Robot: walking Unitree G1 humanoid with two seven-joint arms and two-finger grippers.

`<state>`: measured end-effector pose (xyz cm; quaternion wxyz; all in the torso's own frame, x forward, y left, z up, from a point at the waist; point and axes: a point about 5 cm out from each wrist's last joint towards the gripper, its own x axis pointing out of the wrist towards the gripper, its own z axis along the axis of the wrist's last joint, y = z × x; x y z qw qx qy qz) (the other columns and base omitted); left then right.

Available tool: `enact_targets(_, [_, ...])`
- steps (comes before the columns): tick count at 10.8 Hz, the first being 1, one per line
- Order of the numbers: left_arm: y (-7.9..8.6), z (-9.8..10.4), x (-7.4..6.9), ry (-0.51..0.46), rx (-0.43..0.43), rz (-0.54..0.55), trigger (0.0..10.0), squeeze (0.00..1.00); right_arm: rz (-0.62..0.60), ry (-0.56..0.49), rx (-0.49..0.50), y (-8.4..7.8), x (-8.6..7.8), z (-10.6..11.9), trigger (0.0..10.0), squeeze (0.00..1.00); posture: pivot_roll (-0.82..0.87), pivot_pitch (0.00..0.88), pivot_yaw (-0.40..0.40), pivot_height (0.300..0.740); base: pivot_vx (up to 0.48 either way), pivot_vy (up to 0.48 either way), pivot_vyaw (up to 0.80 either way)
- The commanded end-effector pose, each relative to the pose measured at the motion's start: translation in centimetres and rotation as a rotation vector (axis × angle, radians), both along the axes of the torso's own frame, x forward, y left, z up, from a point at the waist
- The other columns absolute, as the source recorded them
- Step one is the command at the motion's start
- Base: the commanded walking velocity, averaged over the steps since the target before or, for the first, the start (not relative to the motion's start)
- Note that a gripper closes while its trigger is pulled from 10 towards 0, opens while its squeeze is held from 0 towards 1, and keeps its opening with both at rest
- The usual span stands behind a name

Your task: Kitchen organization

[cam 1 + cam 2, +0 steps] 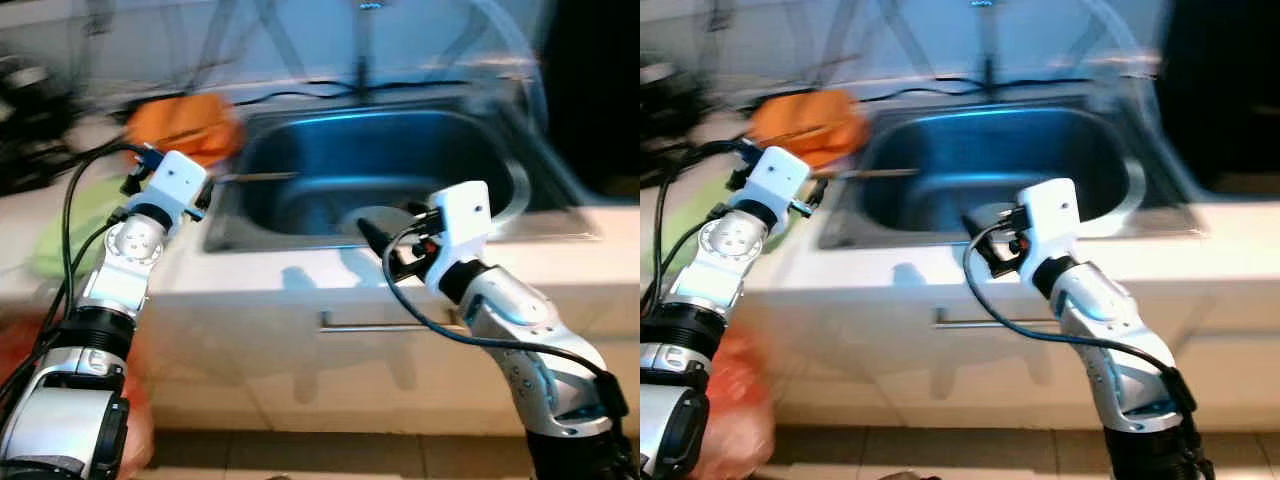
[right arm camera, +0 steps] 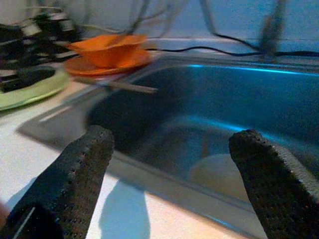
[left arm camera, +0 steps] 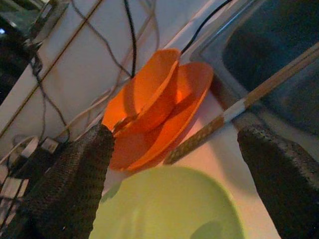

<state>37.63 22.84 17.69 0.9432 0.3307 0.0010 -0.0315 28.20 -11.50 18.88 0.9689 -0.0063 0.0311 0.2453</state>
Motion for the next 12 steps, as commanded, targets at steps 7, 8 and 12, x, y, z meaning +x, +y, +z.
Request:
enact_targets(7, [0.6, -1.2, -0.5, 0.092, 0.081, 0.003, 10.0, 0.0, 0.079, 0.017, 0.05, 1.2, -0.4, -0.1, 10.0, 0.0, -0.01, 0.0, 0.126, 0.74, 0.0, 0.0, 0.0])
enact_targets(8, [1.0, -1.4, -0.7, 0.107, 0.09, 0.008, 10.0, 0.0, 0.124, 0.035, 0.077, 1.8, -0.9, -0.1, 10.0, 0.0, 0.0, 0.0, 0.127, 0.74, 0.0, 0.0, 0.0])
enact_targets(12, [2.3, -1.3, -1.2, 0.132, 0.126, 0.027, 10.0, 0.0, 0.203, 0.05, 0.071, 3.6, -1.3, -0.5, 10.0, 0.0, 0.02, 0.0, 0.133, 0.74, 0.0, 0.0, 0.4])
